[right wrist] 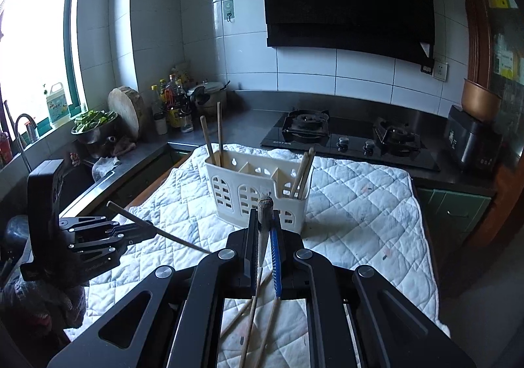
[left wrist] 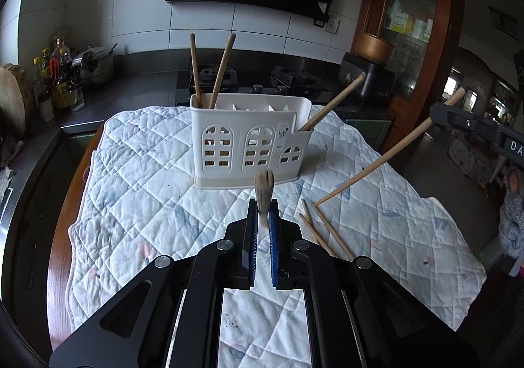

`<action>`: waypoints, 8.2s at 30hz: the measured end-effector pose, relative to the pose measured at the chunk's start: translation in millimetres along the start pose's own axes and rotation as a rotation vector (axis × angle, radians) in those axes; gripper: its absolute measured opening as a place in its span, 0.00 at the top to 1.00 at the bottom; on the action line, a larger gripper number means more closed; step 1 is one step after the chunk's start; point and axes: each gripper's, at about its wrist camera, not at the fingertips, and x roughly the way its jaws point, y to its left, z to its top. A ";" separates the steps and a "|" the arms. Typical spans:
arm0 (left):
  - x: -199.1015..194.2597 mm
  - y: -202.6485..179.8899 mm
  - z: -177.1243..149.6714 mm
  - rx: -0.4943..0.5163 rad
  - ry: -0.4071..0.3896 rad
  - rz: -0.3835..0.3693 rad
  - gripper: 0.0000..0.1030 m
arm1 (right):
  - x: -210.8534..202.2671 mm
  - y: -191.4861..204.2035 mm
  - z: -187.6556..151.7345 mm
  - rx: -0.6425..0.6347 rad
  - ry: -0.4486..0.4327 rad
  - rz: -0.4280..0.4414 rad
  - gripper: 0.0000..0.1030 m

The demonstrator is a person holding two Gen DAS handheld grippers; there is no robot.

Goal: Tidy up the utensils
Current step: 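Lift the left tool's chopstick over the holder while the right tool carries its chopstick there, then open the left tool to drop its chopstick into the holder while the right tool releases its own, then return the left tool to the pile and grasp a chopstick while the right tool grasps another, then lift the left tool's chopstick over the holder while the right tool carries its chopstick there, then open the left tool over the holder while the right tool releases its chopstick into it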

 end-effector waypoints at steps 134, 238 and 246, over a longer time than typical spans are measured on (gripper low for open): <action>44.4 -41.1 -125.9 -0.195 0.246 0.017 0.57 | 21.5 27.6 -205.4 0.116 0.208 -0.023 0.93; 59.1 32.5 167.8 -0.073 -0.162 0.097 0.95 | 102.2 -14.7 74.0 -0.058 0.118 -0.066 0.93; 64.6 33.7 160.0 -0.069 -0.138 0.083 0.92 | 106.5 -19.0 68.8 -0.035 0.122 -0.063 0.93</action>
